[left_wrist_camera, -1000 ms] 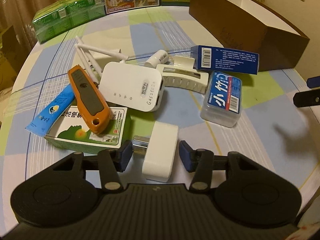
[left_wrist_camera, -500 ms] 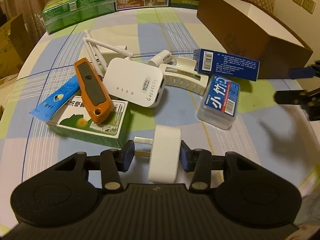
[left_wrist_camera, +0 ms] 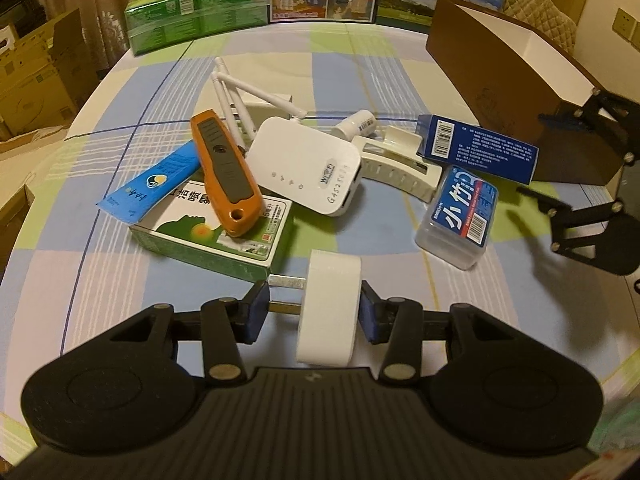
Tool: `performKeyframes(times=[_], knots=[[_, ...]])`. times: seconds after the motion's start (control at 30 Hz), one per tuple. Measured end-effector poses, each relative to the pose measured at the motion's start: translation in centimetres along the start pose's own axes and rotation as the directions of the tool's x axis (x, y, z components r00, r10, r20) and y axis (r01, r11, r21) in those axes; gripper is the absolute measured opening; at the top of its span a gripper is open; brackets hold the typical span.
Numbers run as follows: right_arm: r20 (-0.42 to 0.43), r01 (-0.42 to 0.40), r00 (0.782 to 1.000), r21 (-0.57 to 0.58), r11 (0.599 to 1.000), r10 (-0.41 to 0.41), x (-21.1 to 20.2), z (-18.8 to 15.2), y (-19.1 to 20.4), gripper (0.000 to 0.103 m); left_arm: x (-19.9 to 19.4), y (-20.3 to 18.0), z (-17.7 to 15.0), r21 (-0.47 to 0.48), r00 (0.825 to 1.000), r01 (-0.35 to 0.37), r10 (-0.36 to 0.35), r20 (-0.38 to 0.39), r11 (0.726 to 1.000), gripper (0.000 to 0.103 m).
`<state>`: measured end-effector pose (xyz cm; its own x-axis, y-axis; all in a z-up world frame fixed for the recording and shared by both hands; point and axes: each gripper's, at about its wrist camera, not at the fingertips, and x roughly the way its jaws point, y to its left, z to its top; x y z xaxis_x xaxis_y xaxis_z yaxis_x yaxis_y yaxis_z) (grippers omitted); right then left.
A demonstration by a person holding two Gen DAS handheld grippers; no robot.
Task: Organize rigid objects
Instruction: 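Carry the white plug adapter and blue box into the brown box with both tools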
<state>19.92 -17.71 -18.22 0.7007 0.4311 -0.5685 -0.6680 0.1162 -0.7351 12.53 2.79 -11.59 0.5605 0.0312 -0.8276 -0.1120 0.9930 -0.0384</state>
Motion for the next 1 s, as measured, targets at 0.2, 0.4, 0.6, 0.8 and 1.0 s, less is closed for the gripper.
performKeyframes(times=[0.2,0.4,0.6,0.8,1.0], knots=[[-0.031,-0.026,0.999,-0.065,0.998,0.024,2.8,-0.4,0.5,0.05,0.0,0.0,0.0,-0.009,1.0,-0.008,0.008,-0.002,1.0,0.041],[-0.029,-0.035,0.999,0.035,0.999,0.036,2.8,-0.1,-0.8,0.037,-0.2,0.0,0.0,-0.007,1.0,-0.009,0.009,0.005,1.0,0.041],[-0.056,-0.167,0.974,0.468,0.868,0.218,0.3,1.3,-5.2,0.036,-0.4,0.0,0.2,0.001,1.0,0.001,-0.001,0.012,1.0,0.041],[-0.053,-0.212,0.929,0.733,0.646,0.366,-1.7,0.6,-7.9,0.036,-0.5,-0.1,0.4,0.009,1.0,0.018,-0.018,0.017,1.0,0.041],[-0.067,-0.203,0.912,0.783,0.587,0.404,-1.6,0.4,-8.4,0.037,-0.5,0.1,0.6,0.019,0.999,0.03,-0.03,0.021,0.999,0.041]])
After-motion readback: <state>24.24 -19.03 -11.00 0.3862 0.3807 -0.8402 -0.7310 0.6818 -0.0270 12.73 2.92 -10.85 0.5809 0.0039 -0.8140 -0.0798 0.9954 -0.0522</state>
